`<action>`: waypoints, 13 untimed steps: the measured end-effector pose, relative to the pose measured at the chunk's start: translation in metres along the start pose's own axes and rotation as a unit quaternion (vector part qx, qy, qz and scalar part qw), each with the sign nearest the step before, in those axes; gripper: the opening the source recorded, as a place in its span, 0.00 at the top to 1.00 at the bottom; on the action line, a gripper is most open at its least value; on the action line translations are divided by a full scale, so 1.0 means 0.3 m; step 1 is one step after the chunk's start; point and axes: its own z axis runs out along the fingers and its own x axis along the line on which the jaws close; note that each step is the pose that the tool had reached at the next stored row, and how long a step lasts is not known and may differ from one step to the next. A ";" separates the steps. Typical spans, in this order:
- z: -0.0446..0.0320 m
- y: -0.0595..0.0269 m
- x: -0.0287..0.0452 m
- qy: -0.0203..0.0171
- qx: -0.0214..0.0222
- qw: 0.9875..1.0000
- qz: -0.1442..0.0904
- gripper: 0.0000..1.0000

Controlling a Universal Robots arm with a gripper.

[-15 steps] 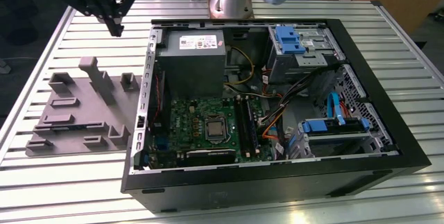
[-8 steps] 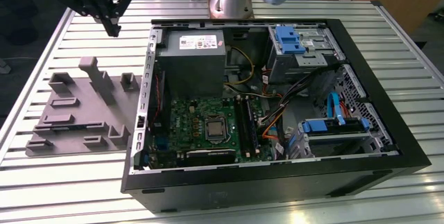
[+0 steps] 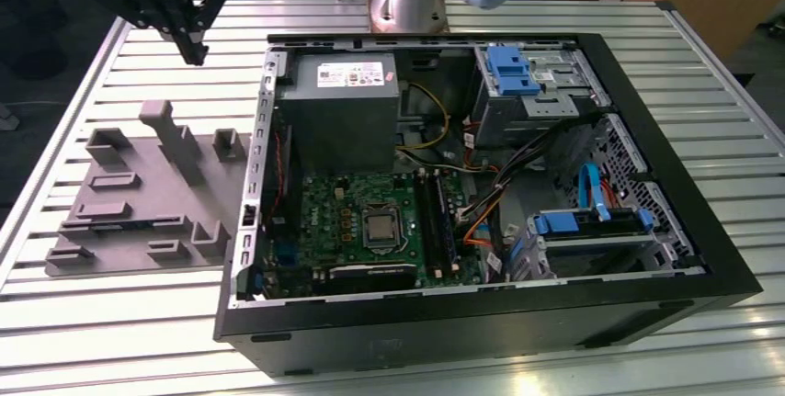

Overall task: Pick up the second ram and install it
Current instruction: 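Reach for the second ram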

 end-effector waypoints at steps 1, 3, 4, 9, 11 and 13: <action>0.000 0.000 0.002 0.000 0.000 1.000 0.000 0.89; 0.000 0.000 0.006 0.000 0.000 1.000 0.000 0.89; 0.000 -0.001 0.008 0.000 0.000 1.000 0.000 0.89; 0.001 -0.001 0.018 0.000 0.000 1.000 0.000 0.89; 0.001 -0.002 0.022 0.000 0.000 1.000 0.000 0.89; 0.001 -0.002 0.027 0.000 0.000 1.000 0.000 0.89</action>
